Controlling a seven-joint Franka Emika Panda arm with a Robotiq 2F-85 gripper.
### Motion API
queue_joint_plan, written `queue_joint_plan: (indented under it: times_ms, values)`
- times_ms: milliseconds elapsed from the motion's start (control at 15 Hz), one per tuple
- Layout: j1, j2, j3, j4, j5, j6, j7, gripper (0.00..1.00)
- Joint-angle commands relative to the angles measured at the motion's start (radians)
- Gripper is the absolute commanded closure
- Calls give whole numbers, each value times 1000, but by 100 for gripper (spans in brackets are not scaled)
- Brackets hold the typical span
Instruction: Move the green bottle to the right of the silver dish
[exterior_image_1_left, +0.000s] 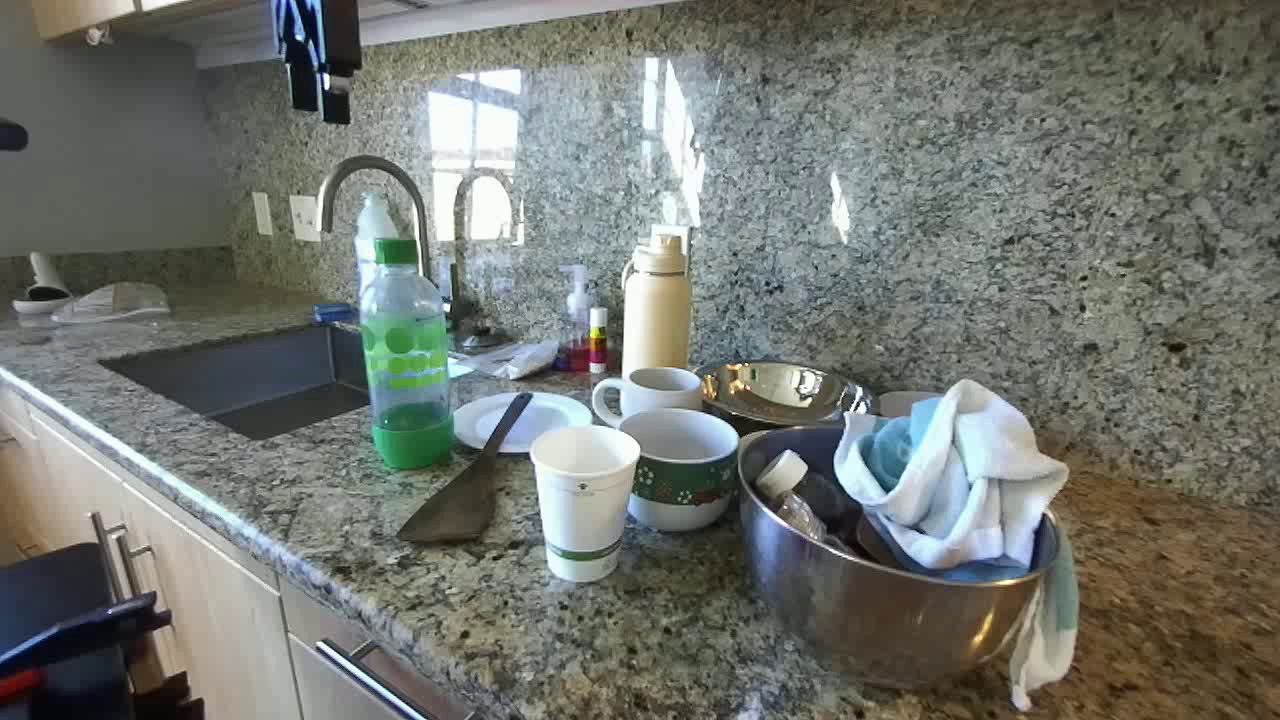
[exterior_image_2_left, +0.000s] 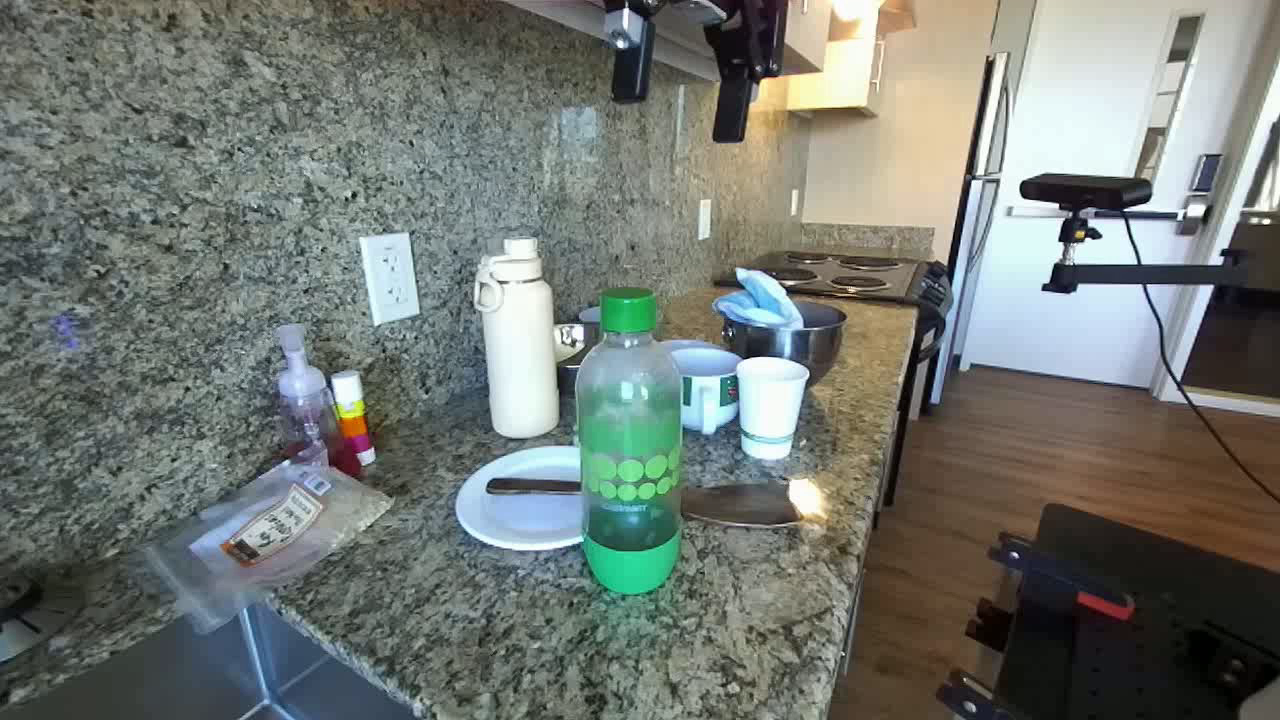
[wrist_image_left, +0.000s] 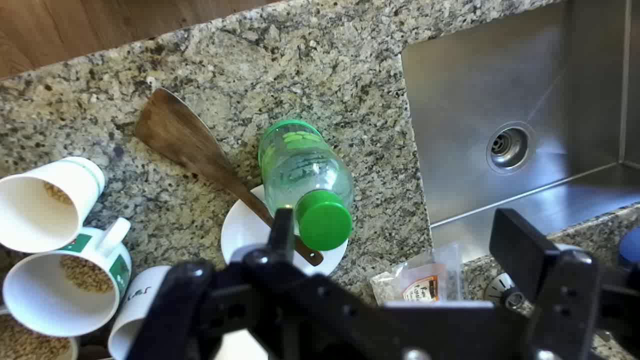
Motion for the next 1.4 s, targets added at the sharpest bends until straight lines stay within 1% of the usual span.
queue_joint_plan:
  times_ms: [0,667,1067,1333]
  values:
    - [-5,0,4,3,1,-4,-1,0]
    - [-6,8,4,8,-3,-6,-3,0]
    - [-8,84,18,61,-42,-13,4,0]
    - [-5,179,27,127,-78,-24,9,0]
